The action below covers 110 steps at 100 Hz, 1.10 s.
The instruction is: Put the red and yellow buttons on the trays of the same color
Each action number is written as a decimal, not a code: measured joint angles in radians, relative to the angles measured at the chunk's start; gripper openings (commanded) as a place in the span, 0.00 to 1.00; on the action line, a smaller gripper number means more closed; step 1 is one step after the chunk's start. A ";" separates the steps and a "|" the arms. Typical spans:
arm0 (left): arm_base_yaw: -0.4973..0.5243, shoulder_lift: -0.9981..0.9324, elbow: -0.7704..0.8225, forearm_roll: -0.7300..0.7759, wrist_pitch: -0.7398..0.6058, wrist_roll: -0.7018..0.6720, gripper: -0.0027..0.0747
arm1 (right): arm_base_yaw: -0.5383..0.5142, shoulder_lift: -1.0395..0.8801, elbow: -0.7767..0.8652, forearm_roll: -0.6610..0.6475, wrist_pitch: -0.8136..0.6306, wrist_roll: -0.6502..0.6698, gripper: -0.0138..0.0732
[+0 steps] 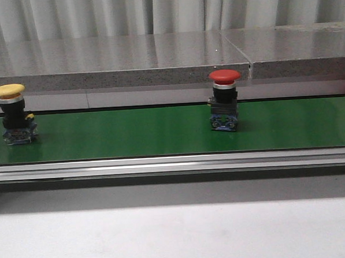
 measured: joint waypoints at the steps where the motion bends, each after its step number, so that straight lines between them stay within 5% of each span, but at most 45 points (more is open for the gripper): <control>1: 0.000 -0.002 0.000 0.000 0.002 0.000 0.12 | 0.000 0.000 0.000 0.000 0.000 0.000 0.08; 9: 0.000 -0.017 0.008 0.000 0.004 0.000 0.01 | 0.000 0.000 0.000 0.000 0.000 0.000 0.08; 91: 0.000 -0.019 0.012 0.000 0.004 0.001 0.01 | 0.000 0.000 0.000 0.000 0.000 0.000 0.09; 100: 0.000 -0.019 0.012 0.000 0.004 0.001 0.01 | 0.000 0.000 0.000 0.000 0.005 0.000 0.20; 110: 0.000 -0.019 0.012 0.000 0.004 0.001 0.01 | 0.000 0.000 0.000 0.010 0.020 0.000 0.45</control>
